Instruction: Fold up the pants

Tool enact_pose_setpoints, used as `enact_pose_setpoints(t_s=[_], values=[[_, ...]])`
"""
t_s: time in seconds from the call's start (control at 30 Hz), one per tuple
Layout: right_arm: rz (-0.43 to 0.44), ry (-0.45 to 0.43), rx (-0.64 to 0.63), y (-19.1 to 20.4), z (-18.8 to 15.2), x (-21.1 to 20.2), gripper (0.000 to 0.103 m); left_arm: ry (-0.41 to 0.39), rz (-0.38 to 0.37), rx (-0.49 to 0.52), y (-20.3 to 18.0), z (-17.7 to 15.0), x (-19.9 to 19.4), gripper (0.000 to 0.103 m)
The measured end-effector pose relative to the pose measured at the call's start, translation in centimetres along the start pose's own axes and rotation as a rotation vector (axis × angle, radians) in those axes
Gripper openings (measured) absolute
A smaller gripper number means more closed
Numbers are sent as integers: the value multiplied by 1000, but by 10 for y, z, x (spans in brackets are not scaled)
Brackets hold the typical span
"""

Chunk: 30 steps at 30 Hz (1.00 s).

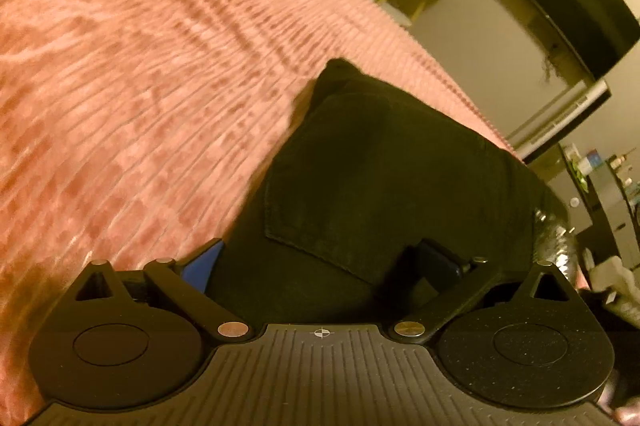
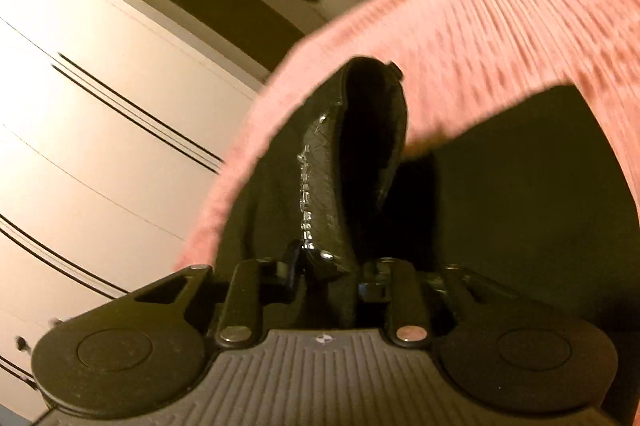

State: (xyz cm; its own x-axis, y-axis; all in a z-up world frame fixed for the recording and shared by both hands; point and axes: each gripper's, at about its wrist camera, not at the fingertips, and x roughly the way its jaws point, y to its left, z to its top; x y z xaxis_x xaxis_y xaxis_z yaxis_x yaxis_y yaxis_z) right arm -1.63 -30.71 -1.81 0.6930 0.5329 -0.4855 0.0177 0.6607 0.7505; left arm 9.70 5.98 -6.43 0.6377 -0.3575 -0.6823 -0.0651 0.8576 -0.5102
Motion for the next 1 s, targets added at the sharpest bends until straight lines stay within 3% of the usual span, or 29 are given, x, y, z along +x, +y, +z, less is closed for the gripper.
enact_pose_setpoints(t_s=[0.13, 0.27, 0.37, 0.5, 0.57, 0.6, 0.73, 0.83, 0.9, 1.0], values=[[42, -73, -48, 19, 1, -29, 21, -54, -43, 40, -11, -3, -16, 102], [44, -128, -62, 17, 3, -63, 21, -78, -64, 268, -45, -18, -27, 102], [-29, -156, -62, 1, 7, -76, 22, -51, -66, 430, -69, -30, -24, 102], [-207, -117, -35, -31, 8, -68, 26, 14, -63, 527, -83, -38, -12, 103], [-312, -50, -10, -44, 5, -56, 41, 29, -51, 535, -84, -40, -10, 103], [-327, -39, 14, -46, 5, -55, 42, 31, -52, 522, -83, -39, -11, 103], [-399, -134, -104, -21, 4, -72, 57, -31, -102, 390, -67, -26, -23, 103], [-407, -200, -200, 1, 12, -76, 56, -106, -88, 350, -61, -22, -28, 103], [-379, -197, -233, 9, 23, -68, 52, -97, -69, 354, -60, -22, -22, 103], [-375, -182, -299, 23, 29, -42, 33, -51, -55, 369, -60, -22, -11, 103]])
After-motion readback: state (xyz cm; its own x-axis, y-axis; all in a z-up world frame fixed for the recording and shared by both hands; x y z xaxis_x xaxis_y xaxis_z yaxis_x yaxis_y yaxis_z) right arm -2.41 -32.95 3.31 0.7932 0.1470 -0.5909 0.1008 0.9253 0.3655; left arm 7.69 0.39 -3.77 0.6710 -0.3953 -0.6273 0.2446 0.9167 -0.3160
